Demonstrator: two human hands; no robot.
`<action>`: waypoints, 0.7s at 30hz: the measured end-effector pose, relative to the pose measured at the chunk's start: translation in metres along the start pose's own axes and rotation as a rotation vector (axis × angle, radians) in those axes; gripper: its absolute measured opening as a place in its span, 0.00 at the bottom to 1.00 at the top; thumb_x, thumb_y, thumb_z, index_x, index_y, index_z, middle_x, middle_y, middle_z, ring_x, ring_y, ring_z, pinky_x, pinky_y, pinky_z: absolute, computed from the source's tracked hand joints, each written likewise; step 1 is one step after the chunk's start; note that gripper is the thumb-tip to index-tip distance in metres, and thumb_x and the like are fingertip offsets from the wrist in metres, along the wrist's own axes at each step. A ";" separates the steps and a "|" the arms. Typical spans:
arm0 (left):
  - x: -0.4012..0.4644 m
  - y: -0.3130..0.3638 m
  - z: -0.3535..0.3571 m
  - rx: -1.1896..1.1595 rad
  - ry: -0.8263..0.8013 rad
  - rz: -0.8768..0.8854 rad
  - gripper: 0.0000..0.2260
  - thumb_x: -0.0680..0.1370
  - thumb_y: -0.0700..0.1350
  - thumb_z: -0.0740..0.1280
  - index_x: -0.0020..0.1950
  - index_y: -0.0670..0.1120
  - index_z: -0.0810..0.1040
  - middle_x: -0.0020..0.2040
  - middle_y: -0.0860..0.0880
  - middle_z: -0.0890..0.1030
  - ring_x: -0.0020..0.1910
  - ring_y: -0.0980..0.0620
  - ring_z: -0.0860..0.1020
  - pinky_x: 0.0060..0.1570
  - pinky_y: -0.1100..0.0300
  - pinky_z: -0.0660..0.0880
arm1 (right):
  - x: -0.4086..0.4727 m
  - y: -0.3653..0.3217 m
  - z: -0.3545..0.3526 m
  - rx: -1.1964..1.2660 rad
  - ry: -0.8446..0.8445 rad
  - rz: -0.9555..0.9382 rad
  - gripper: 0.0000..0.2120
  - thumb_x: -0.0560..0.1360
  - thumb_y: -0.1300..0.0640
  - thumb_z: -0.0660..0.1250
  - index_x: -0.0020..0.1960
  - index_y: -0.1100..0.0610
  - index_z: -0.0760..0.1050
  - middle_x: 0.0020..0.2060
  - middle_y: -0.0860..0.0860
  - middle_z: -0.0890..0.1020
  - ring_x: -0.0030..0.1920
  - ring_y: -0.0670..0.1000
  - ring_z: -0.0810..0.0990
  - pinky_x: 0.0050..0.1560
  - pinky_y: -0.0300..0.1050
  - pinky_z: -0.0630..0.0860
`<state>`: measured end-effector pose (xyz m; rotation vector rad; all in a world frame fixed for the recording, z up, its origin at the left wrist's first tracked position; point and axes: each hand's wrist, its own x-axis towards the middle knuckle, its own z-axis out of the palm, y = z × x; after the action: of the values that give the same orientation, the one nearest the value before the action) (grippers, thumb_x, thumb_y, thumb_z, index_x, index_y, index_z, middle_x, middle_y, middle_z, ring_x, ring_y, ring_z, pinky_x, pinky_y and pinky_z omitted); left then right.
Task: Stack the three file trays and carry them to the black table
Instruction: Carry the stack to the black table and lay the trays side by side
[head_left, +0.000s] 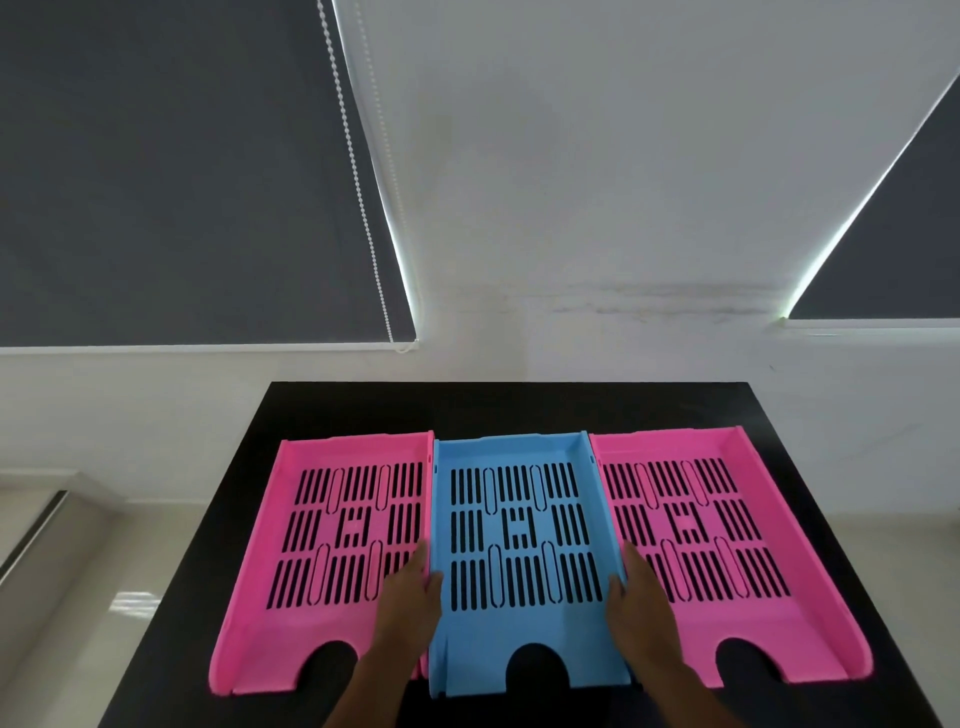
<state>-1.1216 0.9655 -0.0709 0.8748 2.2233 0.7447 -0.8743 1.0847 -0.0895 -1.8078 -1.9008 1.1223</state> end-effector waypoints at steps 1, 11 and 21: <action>0.000 0.001 -0.001 0.001 -0.003 -0.004 0.25 0.83 0.43 0.63 0.79 0.45 0.61 0.33 0.48 0.78 0.23 0.61 0.69 0.24 0.68 0.76 | 0.001 -0.001 0.000 0.007 -0.002 0.003 0.28 0.82 0.61 0.60 0.79 0.58 0.56 0.78 0.57 0.64 0.77 0.59 0.64 0.74 0.57 0.63; -0.002 0.012 -0.003 0.106 0.043 -0.019 0.07 0.82 0.44 0.66 0.44 0.48 0.76 0.31 0.55 0.73 0.25 0.62 0.70 0.27 0.70 0.74 | 0.008 -0.010 -0.006 0.039 -0.058 0.031 0.29 0.82 0.63 0.58 0.81 0.57 0.52 0.77 0.59 0.65 0.67 0.59 0.77 0.64 0.52 0.75; 0.000 0.010 0.002 0.153 0.053 0.009 0.07 0.82 0.44 0.65 0.44 0.48 0.74 0.31 0.54 0.75 0.25 0.62 0.72 0.26 0.70 0.72 | 0.020 -0.009 -0.002 0.118 -0.002 0.043 0.24 0.83 0.47 0.49 0.66 0.64 0.70 0.30 0.50 0.72 0.27 0.44 0.69 0.29 0.36 0.67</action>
<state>-1.1164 0.9717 -0.0656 0.9487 2.3487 0.6144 -0.8830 1.1049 -0.0876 -1.7919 -1.7655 1.2231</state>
